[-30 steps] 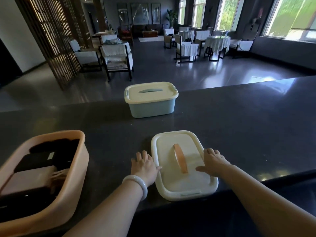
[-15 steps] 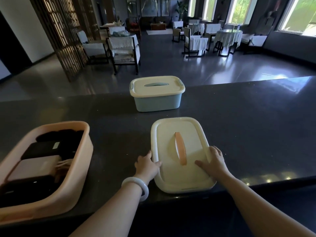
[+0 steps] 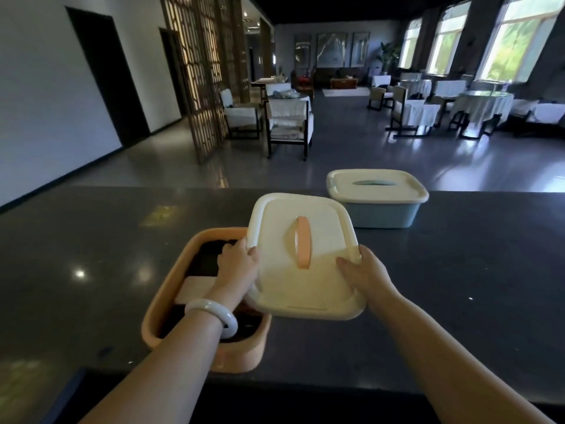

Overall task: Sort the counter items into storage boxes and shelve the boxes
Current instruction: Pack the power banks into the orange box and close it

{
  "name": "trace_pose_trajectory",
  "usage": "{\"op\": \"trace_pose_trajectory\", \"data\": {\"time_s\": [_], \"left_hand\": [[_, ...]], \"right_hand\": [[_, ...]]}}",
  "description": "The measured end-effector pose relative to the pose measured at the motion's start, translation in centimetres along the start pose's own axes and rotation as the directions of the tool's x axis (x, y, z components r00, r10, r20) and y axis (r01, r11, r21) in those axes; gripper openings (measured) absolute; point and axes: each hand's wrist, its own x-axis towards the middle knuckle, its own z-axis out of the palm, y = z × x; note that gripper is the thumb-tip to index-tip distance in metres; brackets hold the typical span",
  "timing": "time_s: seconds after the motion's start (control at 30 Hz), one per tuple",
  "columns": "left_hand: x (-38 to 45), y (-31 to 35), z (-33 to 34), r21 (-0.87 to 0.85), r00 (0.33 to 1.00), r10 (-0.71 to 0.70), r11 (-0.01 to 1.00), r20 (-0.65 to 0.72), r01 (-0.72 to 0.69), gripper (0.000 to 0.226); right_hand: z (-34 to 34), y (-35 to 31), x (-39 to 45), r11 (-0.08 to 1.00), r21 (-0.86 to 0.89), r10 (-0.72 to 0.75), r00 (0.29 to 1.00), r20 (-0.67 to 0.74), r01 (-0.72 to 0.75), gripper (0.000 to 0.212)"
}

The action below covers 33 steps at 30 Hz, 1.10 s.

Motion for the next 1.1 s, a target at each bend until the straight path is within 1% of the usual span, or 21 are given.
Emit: {"op": "trace_pose_trajectory", "data": {"time_s": [0.07, 0.1, 0.23, 0.3, 0.37, 0.43, 0.5, 0.57, 0.63, 0.77, 0.8, 0.9, 0.93, 1.07, 1.1], "left_hand": [[0.7, -3.3, -3.2, 0.070, 0.999, -0.032, 0.997, -0.021, 0.034, 0.038], [0.9, -4.9, -4.5, 0.077, 0.999, -0.036, 0.996, -0.023, 0.038, 0.037], [1.5, -9.5, -7.3, 0.035, 0.999, -0.048, 0.998, 0.017, 0.047, 0.035], [2.1, -10.9, -7.8, 0.015, 1.000, -0.006, 1.000, -0.018, 0.006, 0.037], [2.7, -11.8, -8.2, 0.000, 0.998, 0.035, 0.999, -0.045, -0.035, 0.035], [3.2, -12.8, -8.5, -0.001, 0.998, 0.057, 0.998, -0.016, -0.057, 0.031], [3.3, -14.0, -8.6, -0.005, 0.999, 0.054, 0.999, -0.002, -0.054, 0.027], [3.0, -15.0, -8.6, -0.035, 0.999, 0.045, 0.998, -0.008, -0.045, 0.023], [2.6, -15.7, -8.4, -0.080, 0.999, 0.042, 0.996, -0.004, -0.042, 0.025], [1.7, -16.4, -7.6, -0.151, 1.000, -0.029, 0.988, 0.008, 0.029, 0.048], [1.6, -16.6, -7.3, -0.156, 0.999, -0.037, 0.987, 0.018, 0.039, 0.050], [1.2, -17.1, -6.8, -0.173, 0.997, -0.056, 0.983, 0.046, 0.063, 0.051], [1.3, -17.2, -6.6, -0.190, 0.997, -0.068, 0.979, 0.047, 0.076, 0.051], [1.2, -17.4, -6.6, -0.257, 0.994, -0.086, 0.961, 0.061, 0.099, 0.051], [1.2, -17.3, -6.7, -0.269, 0.994, -0.082, 0.958, 0.077, 0.100, 0.051]], "right_hand": [[4.2, -1.7, -1.2, 1.000, -0.025, 0.012, 0.999, 0.041, -0.011, 0.044], [6.2, -2.3, -1.7, 0.999, -0.027, 0.022, 0.998, 0.057, -0.020, 0.041], [11.6, -3.3, -3.7, 0.997, -0.032, 0.066, 0.994, 0.082, -0.063, 0.029], [13.0, -3.3, -4.4, 0.997, -0.034, 0.077, 0.995, 0.066, -0.074, 0.023], [13.8, -3.5, -4.9, 0.997, -0.025, 0.075, 0.997, 0.032, -0.074, 0.018], [14.3, -3.8, -5.3, 0.997, -0.040, 0.065, 0.998, 0.009, -0.064, 0.015], [14.7, -4.2, -5.7, 0.994, -0.091, 0.052, 0.999, 0.004, -0.051, 0.013], [15.0, -4.3, -6.1, 0.993, -0.117, 0.033, 0.999, -0.002, -0.033, 0.016], [15.1, -4.4, -6.6, 0.994, -0.107, 0.015, 1.000, -0.010, -0.016, 0.018], [15.2, -3.9, -7.5, 0.995, -0.099, 0.012, 1.000, -0.025, -0.014, 0.022], [15.2, -3.6, -7.8, 0.996, -0.087, 0.020, 0.999, -0.027, -0.022, 0.025], [15.7, -2.6, -8.9, 0.999, -0.020, 0.034, 0.999, -0.036, -0.035, 0.043], [15.8, -2.5, -9.0, 1.000, -0.004, 0.029, 0.999, -0.040, -0.029, 0.044], [15.7, -2.8, -8.6, 0.999, -0.024, 0.021, 0.999, -0.035, -0.022, 0.039], [15.6, -2.8, -8.4, 1.000, -0.019, 0.024, 0.999, -0.021, -0.025, 0.034]]}}
